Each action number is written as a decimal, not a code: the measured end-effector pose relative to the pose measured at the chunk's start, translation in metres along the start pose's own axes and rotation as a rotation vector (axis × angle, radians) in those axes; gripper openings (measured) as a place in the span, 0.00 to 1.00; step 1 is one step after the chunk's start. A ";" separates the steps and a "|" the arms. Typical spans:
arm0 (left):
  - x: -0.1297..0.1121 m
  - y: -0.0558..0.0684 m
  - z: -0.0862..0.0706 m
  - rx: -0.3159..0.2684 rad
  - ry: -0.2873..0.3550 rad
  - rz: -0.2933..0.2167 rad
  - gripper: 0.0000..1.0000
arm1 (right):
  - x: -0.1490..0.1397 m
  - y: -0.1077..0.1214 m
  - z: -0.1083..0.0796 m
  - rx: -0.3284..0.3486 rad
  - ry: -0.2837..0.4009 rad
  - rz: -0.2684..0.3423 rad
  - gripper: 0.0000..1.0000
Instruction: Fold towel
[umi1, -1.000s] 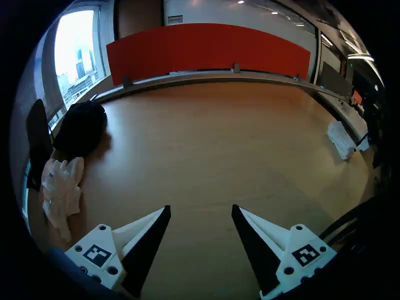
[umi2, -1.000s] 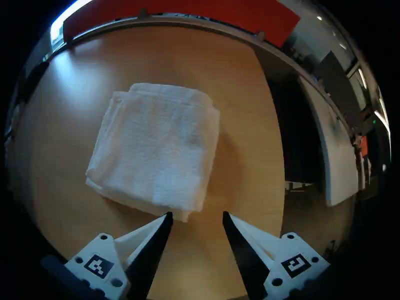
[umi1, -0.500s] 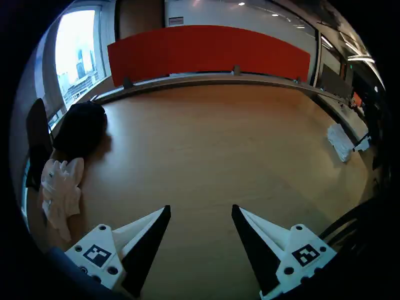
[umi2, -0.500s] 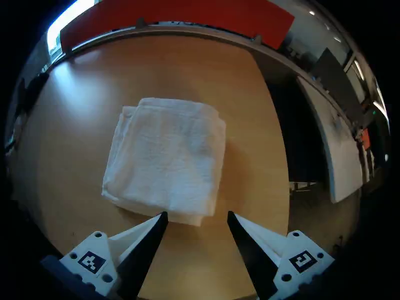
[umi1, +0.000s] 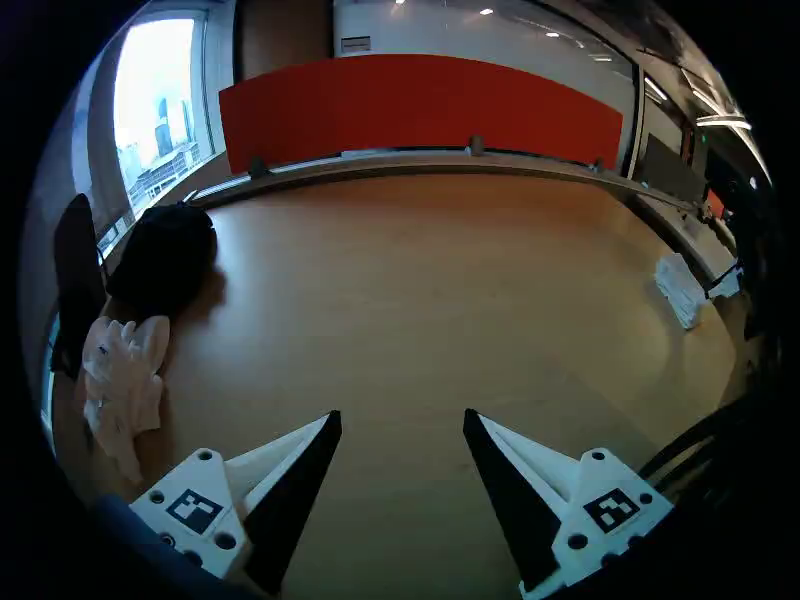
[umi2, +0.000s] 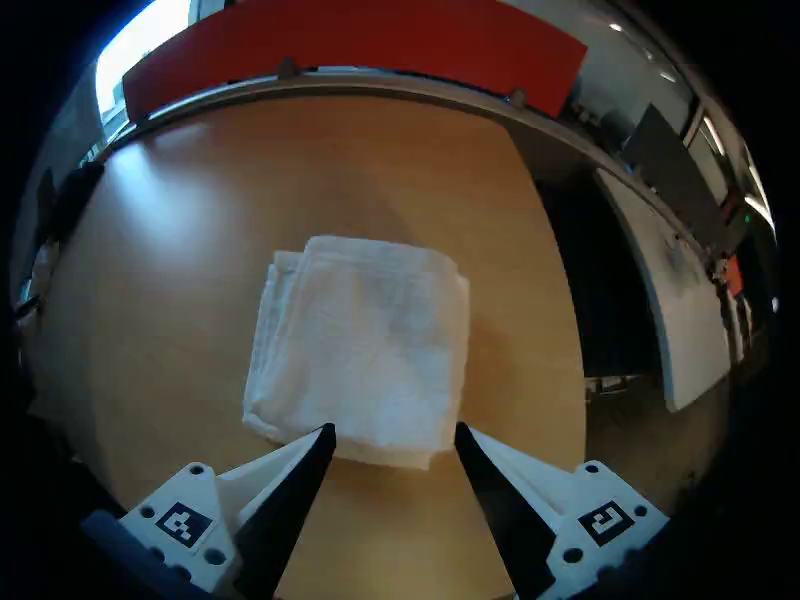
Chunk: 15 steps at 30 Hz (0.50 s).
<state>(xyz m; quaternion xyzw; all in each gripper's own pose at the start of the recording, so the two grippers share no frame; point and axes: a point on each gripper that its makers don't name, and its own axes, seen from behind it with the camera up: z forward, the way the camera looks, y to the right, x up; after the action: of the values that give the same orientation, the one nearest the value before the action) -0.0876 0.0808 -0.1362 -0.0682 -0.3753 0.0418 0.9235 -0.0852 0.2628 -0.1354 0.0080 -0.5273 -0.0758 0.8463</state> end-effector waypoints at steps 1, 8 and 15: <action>0.000 0.000 0.000 0.000 0.001 -0.001 0.90 | 0.002 -0.003 -0.001 0.003 0.005 0.002 0.92; 0.004 -0.003 0.000 0.003 0.011 -0.008 0.90 | 0.015 -0.018 -0.003 0.012 0.043 0.010 0.92; 0.006 -0.005 0.000 0.008 0.018 -0.013 0.90 | 0.027 -0.029 -0.007 0.011 0.095 0.024 0.92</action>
<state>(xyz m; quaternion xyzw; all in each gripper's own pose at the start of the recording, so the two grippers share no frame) -0.0831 0.0762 -0.1309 -0.0626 -0.3673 0.0367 0.9273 -0.0706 0.2298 -0.1176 0.0101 -0.4871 -0.0624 0.8711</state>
